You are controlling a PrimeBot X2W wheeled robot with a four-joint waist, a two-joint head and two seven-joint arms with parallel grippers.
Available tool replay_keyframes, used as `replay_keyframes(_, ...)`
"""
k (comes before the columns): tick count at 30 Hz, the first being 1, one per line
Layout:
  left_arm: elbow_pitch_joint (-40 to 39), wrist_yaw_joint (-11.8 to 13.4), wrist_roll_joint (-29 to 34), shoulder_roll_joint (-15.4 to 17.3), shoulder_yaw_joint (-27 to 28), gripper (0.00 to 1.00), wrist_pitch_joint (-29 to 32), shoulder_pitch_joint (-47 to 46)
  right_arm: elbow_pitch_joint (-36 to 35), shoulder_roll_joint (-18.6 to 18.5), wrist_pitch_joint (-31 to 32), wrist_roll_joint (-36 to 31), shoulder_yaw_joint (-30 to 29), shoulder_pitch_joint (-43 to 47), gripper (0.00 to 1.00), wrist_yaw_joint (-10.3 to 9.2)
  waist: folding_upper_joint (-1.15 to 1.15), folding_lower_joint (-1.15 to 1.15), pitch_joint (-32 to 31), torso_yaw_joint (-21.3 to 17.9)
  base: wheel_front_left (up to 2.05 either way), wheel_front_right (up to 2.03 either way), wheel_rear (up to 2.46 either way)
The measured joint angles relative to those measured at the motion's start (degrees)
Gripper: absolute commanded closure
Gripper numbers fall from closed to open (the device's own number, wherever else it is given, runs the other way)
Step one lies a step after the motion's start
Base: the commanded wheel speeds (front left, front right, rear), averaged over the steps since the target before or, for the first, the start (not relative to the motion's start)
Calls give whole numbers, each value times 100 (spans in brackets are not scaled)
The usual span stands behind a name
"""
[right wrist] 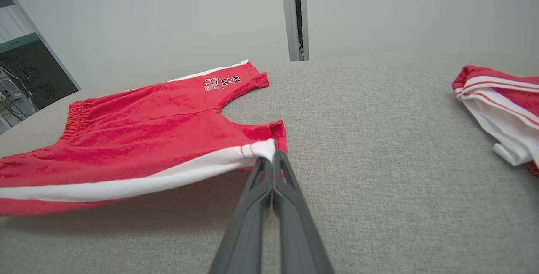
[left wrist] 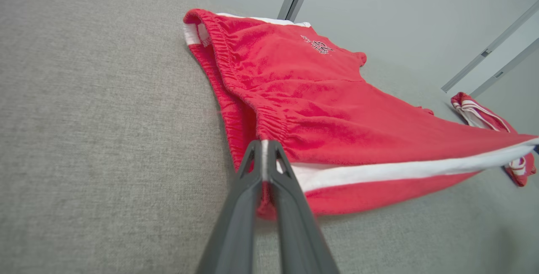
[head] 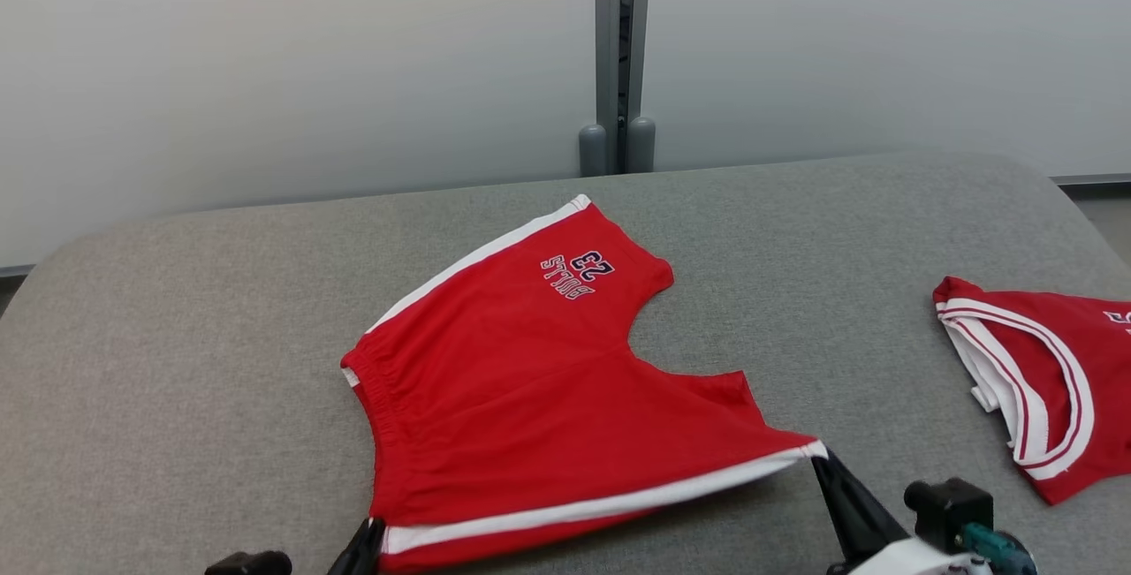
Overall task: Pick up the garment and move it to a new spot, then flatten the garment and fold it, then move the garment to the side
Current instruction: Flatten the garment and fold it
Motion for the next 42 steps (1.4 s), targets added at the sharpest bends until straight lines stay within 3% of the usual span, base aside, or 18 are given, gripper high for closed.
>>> replay_keyframes(8,-208,0,133,37,-149,100,0,-566,166,-146,0,-241,82,-1125,100,0,0,0,272,210,0,0,0)
replay_keyframes(17,-116,1,276,0,-123,100,0,-1799,708,-224,0,-258,224,-2773,100,0,0,0,905,530,0,0,0)
replay_keyframes(29,144,1,714,-477,298,100,0,-3120,1986,-313,0,-678,208,-4896,100,0,0,0,2081,1072,0,0,0)
replay_keyframes(42,174,1,1099,-760,559,100,0,-3841,2860,-528,0,-1489,-298,-6076,100,0,0,0,2896,1588,0,0,0)
